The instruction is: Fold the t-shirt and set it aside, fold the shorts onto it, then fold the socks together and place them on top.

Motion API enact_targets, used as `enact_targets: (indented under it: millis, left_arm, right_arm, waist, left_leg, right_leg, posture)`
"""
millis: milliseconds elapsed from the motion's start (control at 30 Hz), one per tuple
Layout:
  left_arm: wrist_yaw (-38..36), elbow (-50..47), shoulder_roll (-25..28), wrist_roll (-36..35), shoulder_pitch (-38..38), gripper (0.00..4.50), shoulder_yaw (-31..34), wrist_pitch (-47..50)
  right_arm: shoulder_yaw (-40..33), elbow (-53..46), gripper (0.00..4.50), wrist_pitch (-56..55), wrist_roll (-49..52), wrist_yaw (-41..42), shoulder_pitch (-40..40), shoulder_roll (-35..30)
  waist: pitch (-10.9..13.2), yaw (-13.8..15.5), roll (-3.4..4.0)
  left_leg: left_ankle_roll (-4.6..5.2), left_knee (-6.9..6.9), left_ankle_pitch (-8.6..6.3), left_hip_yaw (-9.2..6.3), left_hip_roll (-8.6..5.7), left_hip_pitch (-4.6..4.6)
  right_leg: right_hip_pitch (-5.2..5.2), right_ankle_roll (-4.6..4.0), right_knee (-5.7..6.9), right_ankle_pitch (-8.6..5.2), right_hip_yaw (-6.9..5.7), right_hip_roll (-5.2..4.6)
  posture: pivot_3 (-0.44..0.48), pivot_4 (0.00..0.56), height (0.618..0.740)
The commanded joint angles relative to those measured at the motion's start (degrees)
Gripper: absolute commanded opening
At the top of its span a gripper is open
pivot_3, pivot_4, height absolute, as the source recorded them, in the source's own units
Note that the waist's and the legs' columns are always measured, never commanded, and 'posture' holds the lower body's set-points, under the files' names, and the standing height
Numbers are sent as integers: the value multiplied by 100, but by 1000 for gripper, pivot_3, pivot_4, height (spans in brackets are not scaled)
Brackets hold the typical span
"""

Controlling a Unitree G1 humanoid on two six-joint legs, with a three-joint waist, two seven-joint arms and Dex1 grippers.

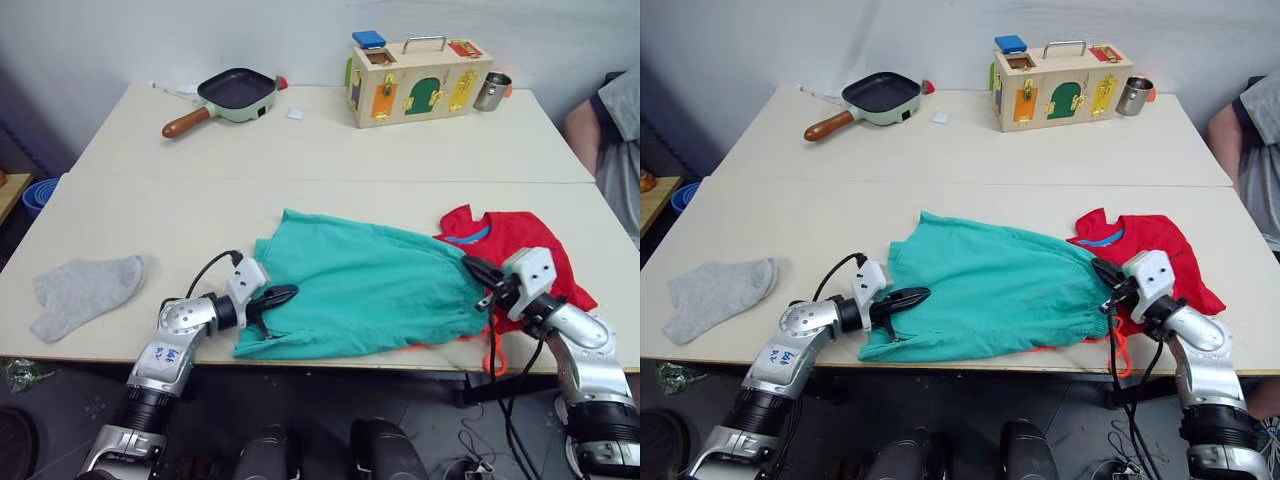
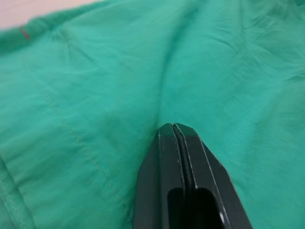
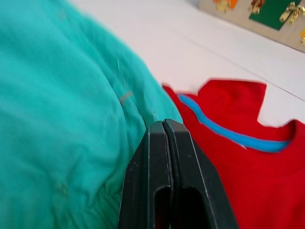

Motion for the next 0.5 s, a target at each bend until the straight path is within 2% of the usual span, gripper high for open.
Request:
enact_targets:
  millis: [33, 100, 233, 367, 467, 500]
  left_arm:
    - [-425, 5, -33, -474, -203, 1, 313, -284]
    - [-826, -29, -9, -748, -427, 0, 347, -274]
    - [-1486, 191, 61, -828, -1053, 0, 196, -286]
    - [-1919, 815, -77, -570, -1619, 0, -60, -603]
    - [-2017, 1548, -293, -289, -2000, 0, -226, -1048]
    - [-1996, 1787, -351, -201, -2113, 0, -239, -1186]
  right_arm:
    - [-561, -1381, 166, 1428, 1405, -30, 478, -212]
    - [-865, -2190, 574, 2290, 2223, -252, 997, -339]
    - [-1654, -3346, 1896, 3674, 4172, -1171, 2081, -459]
    - [-2324, -3692, 3302, 4517, 5958, -2037, 3090, -677]
    - [-2644, -3823, 4320, 5021, 6769, -2501, 3896, -1016]
    - [-2690, -3827, 4470, 5145, 6919, -2647, 4102, -1120]
  waist:
    - [0, 24, 0]
    - [1, 66, 0]
    - [1, 146, -2]
    - [1, 173, -3]
    - [4, 195, -8]
    - [6, 191, -12]
  left_leg:
    - [0, -3, 0, -3, 0, 0]
    - [1, -6, 0, -6, -1, -4]
    - [7, -12, -3, -21, -13, -10]
    - [17, -14, -7, -18, -21, -13]
    - [30, -16, -11, -15, -22, -14]
    - [34, -16, -12, -15, -22, -16]
  right_leg:
    - [-1, -1, -2, -1, -1, -1]
    - [-2, -2, -9, -1, -6, -8]
    - [6, -2, -25, -1, -23, -25]
    - [8, 2, -34, 1, -23, -31]
    - [8, 2, -42, 1, -22, -28]
    - [8, 3, -44, 1, -23, -27]
  posture:
    - [0, 150, 740]
    - [0, 150, 740]
    - [0, 150, 740]
    - [0, 150, 740]
    - [0, 150, 740]
    - [0, 150, 740]
